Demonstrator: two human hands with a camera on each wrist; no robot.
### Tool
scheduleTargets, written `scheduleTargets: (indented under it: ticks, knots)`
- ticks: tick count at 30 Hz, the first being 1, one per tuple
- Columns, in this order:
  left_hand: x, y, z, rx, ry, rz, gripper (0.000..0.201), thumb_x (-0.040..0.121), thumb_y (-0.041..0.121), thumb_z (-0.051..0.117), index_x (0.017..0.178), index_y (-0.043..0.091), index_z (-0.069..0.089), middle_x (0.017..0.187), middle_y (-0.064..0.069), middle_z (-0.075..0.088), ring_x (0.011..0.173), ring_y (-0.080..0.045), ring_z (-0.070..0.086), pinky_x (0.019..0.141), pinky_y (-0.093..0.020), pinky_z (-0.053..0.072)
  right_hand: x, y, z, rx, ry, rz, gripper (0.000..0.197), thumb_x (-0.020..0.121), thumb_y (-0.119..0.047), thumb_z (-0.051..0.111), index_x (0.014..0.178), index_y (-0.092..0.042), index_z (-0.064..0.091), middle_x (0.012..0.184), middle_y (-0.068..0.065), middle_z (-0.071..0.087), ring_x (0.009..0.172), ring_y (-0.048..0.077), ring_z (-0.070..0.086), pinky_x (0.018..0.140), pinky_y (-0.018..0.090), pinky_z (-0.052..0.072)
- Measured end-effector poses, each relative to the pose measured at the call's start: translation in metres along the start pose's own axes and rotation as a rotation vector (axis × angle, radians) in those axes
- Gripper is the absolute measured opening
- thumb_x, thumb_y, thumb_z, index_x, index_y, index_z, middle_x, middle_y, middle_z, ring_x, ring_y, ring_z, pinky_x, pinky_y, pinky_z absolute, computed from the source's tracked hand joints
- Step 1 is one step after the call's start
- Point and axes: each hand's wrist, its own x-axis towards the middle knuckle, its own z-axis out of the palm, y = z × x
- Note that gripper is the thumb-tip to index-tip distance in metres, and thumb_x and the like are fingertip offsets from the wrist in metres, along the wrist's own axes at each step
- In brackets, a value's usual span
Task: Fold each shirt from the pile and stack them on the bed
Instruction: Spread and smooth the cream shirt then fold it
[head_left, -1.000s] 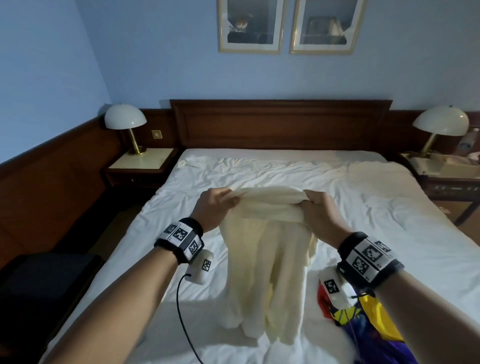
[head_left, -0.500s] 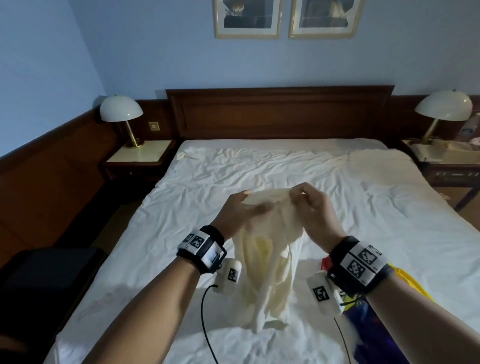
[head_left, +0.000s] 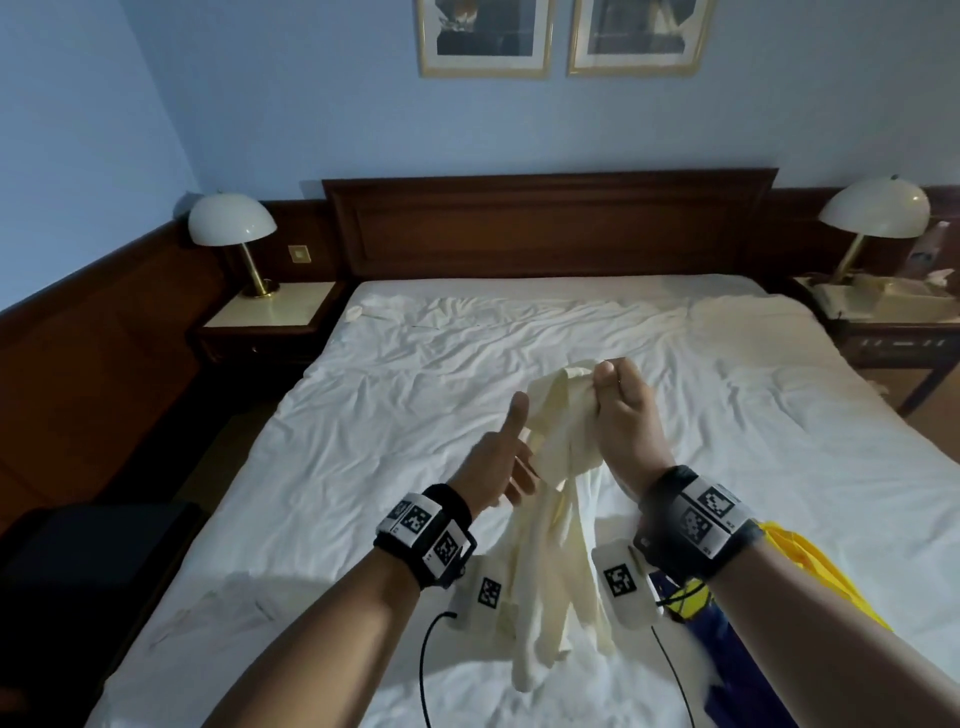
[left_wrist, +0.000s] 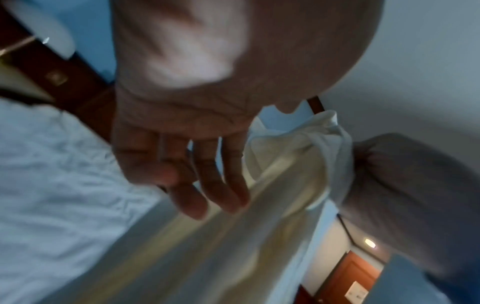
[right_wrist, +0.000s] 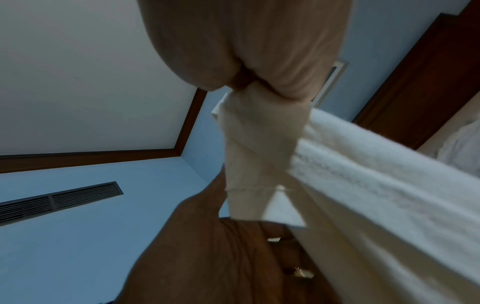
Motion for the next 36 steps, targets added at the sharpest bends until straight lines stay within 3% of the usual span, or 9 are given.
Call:
scheduleTargets:
  ticks: [5, 13, 15, 20, 23, 26, 31, 34, 36]
  knots:
    - [0.002, -0.004, 0.008, -0.408, -0.225, 0.059, 0.052, 0.093, 0.052, 0.064, 0.115, 0.006, 0.07, 0.096, -0.011, 0.069, 0.086, -0.029, 0.062, 0.072, -0.035, 0.047, -0.004, 0.009, 0.0, 0.024, 0.022, 0.022, 0.031, 0.111, -0.021, 0.037, 0.083, -0.01, 0.044, 0.073, 0.001, 0.043, 0.065, 0.01, 0.04, 0.057, 0.028, 0.037]
    - [0.014, 0.014, -0.02, -0.697, 0.18, 0.173, 0.013, 0.102, 0.015, 0.057, 0.093, 0.008, 0.063, 0.091, -0.016, 0.059, 0.084, -0.027, 0.061, 0.078, -0.039, 0.053, -0.02, 0.064, -0.025, -0.202, 0.175, 0.213, 0.021, 0.104, -0.023, 0.047, 0.085, -0.015, 0.054, 0.08, 0.003, 0.06, 0.077, 0.028, 0.059, 0.069, 0.041, 0.051]
    - [0.018, 0.021, -0.034, -0.5, 0.17, 0.248, 0.02, 0.096, 0.03, 0.066, 0.089, 0.011, 0.065, 0.09, -0.013, 0.057, 0.088, -0.027, 0.056, 0.084, -0.041, 0.045, -0.028, 0.073, -0.03, -0.372, 0.07, 0.246, 0.009, 0.098, -0.02, 0.056, 0.102, -0.013, 0.058, 0.1, 0.005, 0.062, 0.101, 0.034, 0.061, 0.083, 0.04, 0.048]
    - [0.003, 0.059, -0.028, 0.077, -0.27, 0.384, 0.017, 0.1, 0.023, 0.065, 0.097, 0.009, 0.073, 0.084, -0.005, 0.072, 0.077, -0.015, 0.062, 0.075, -0.028, 0.047, -0.036, 0.046, -0.026, -0.218, -0.335, 0.001, 0.07, 0.093, -0.053, 0.064, 0.152, -0.035, 0.031, 0.159, -0.011, 0.032, 0.144, 0.006, 0.03, 0.116, 0.037, 0.027]
    - [-0.007, 0.077, -0.023, 0.091, -0.396, 0.48, 0.009, 0.097, 0.009, 0.067, 0.091, 0.003, 0.071, 0.084, -0.003, 0.074, 0.08, -0.018, 0.069, 0.079, -0.029, 0.052, -0.032, 0.027, -0.013, -0.201, -0.303, -0.187, 0.015, 0.1, -0.026, 0.064, 0.115, -0.029, 0.065, 0.104, -0.019, 0.07, 0.096, -0.006, 0.062, 0.082, 0.024, 0.05]
    - [-0.012, 0.073, -0.033, 0.066, -0.309, 0.489, 0.026, 0.084, -0.004, 0.077, 0.104, 0.007, 0.065, 0.087, -0.001, 0.068, 0.08, -0.012, 0.064, 0.075, -0.026, 0.049, -0.026, 0.021, -0.009, -0.211, -0.145, -0.227, 0.02, 0.097, -0.024, 0.055, 0.079, -0.015, 0.057, 0.065, -0.004, 0.057, 0.06, 0.007, 0.048, 0.055, 0.039, 0.044]
    - [0.005, 0.002, -0.048, 0.695, -0.196, 0.171, 0.043, 0.079, 0.02, 0.084, 0.112, 0.006, 0.062, 0.104, -0.008, 0.072, 0.095, -0.026, 0.071, 0.077, -0.032, 0.058, -0.012, 0.003, -0.013, -0.211, -0.028, -0.162, 0.03, 0.101, -0.029, 0.061, 0.079, -0.011, 0.052, 0.065, 0.005, 0.052, 0.058, 0.011, 0.044, 0.054, 0.033, 0.039]
    - [0.016, -0.042, -0.076, 0.821, -0.09, -0.085, 0.028, 0.091, 0.023, 0.065, 0.094, -0.004, 0.069, 0.081, -0.016, 0.072, 0.078, -0.038, 0.073, 0.054, -0.028, 0.052, 0.003, 0.003, -0.015, -0.23, 0.026, -0.131, 0.032, 0.099, -0.031, 0.063, 0.079, -0.01, 0.05, 0.067, 0.006, 0.052, 0.061, 0.017, 0.048, 0.055, 0.034, 0.037]
    - [0.027, -0.06, -0.11, 0.817, 0.134, -0.098, 0.038, 0.098, 0.022, 0.047, 0.102, -0.009, 0.068, 0.085, -0.017, 0.068, 0.09, -0.04, 0.07, 0.067, -0.033, 0.051, 0.018, 0.013, -0.02, -0.348, 0.049, -0.111, 0.026, 0.096, -0.025, 0.066, 0.08, -0.011, 0.051, 0.073, 0.002, 0.055, 0.07, 0.023, 0.052, 0.058, 0.034, 0.036]
